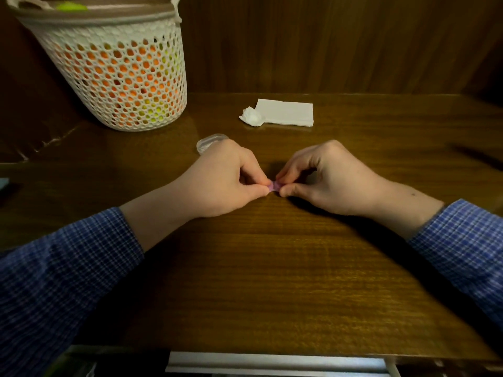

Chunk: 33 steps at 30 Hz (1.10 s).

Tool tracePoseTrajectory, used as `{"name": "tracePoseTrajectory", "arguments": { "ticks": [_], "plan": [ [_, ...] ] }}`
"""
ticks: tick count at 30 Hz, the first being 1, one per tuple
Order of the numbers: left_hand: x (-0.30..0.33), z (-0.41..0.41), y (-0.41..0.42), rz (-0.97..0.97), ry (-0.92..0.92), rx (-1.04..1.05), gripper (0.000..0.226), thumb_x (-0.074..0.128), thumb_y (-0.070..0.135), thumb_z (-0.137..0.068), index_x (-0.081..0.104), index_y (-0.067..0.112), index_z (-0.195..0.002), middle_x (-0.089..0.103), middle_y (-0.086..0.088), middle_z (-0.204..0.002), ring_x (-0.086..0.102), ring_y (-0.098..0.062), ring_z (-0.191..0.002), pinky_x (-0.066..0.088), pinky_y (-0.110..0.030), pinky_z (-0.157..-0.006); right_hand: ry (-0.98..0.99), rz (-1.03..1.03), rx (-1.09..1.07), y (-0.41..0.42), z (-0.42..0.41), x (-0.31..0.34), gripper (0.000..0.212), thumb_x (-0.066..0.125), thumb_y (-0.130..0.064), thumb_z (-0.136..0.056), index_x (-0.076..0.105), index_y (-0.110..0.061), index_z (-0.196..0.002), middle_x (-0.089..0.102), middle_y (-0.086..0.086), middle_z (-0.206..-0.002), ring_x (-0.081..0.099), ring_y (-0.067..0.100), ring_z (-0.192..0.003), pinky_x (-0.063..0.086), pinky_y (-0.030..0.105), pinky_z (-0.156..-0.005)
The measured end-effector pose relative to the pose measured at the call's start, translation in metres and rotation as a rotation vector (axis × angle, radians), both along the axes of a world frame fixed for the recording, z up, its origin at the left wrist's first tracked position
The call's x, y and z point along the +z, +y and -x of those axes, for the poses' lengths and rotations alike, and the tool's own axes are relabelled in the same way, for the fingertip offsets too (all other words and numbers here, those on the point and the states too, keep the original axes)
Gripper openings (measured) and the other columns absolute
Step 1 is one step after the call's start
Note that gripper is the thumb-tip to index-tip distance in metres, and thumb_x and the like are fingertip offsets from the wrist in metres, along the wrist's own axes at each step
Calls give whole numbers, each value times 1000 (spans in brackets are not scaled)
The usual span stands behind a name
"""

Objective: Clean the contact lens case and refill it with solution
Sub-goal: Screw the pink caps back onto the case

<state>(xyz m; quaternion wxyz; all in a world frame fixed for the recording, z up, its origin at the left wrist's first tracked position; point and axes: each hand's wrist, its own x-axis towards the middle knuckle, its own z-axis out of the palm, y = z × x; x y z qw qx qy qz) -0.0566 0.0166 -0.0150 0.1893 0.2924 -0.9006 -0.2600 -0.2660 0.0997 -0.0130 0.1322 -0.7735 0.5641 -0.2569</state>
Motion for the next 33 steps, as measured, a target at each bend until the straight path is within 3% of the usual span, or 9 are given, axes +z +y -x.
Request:
{"name": "tracePoseTrajectory", "arguments": {
  "ticks": [6, 8, 11, 14, 17, 21, 24, 29, 33],
  "plan": [
    [-3, -4, -1, -6, 32, -36, 11, 80, 28, -89, 82, 34, -98, 73, 17, -100, 68, 2, -93, 57, -18, -75, 18, -3, 5, 1, -1, -1, 7, 80, -24, -86, 78, -23, -93, 74, -13, -99, 69, 0, -94, 59, 28, -89],
    [1, -7, -7, 95, 109, -23, 11, 76, 24, -91, 82, 27, -99, 71, 15, -103, 67, 1, -92, 54, -14, -73, 15, 1, 10, 1, 0, -3, 7, 79, -26, -87, 76, -27, -93, 73, -14, -98, 69, -1, -94, 59, 27, -88],
    [12, -21, -33, 266, 207, 176, 21, 70, 19, -94, 76, 25, -114, 67, 9, -111, 63, -5, -97, 54, -19, -80, -18, -10, 13, 0, 2, -4, 11, 79, -28, -85, 75, -29, -95, 73, -16, -102, 68, -3, -98, 59, 25, -90],
    [14, -42, -62, 227, 61, 324, 45, 76, 26, -91, 64, 26, -134, 56, 5, -123, 56, -11, -107, 50, -26, -86, -30, -25, 1, -1, 3, -5, 20, 79, -36, -82, 74, -29, -101, 71, -17, -106, 67, -1, -102, 58, 25, -91],
    [5, -47, -74, 156, -110, 293, 60, 80, 38, -86, 55, 29, -140, 53, 4, -131, 53, -14, -118, 48, -31, -93, -83, -22, -21, 2, 3, -4, 38, 74, -54, -76, 72, -30, -105, 71, -16, -104, 67, 1, -98, 58, 25, -85],
    [-3, -39, -78, 167, -164, 251, 46, 78, 45, -87, 56, 35, -126, 58, 6, -123, 56, -14, -111, 50, -34, -88, -154, 21, -73, 3, 3, -2, 46, 67, -64, -74, 71, -29, -105, 70, -16, -101, 66, 1, -95, 59, 26, -79],
    [-5, -35, -77, 187, -167, 273, 32, 75, 36, -92, 58, 37, -118, 58, 6, -119, 56, -8, -94, 44, -26, -73, -177, 80, -116, 2, 4, -4, 29, 69, -49, -81, 71, -30, -102, 69, -18, -99, 66, -1, -96, 59, 26, -81],
    [-2, -24, -53, 87, 92, 167, 26, 74, 24, -94, 65, 38, -114, 63, 19, -111, 63, -2, -96, 51, -13, -67, -207, 221, -175, -2, 5, -6, 14, 71, -31, -90, 73, -27, -102, 69, -17, -99, 67, 2, -95, 58, 26, -81],
    [5, -4, -20, -64, 307, 0, 21, 74, 21, -95, 73, 30, -113, 72, 12, -109, 69, -1, -103, 58, -17, -85, -142, 375, -112, -2, 2, -1, 23, 70, -28, -92, 74, -20, -113, 70, -7, -108, 67, 6, -96, 59, 22, -79]
  ]
}}
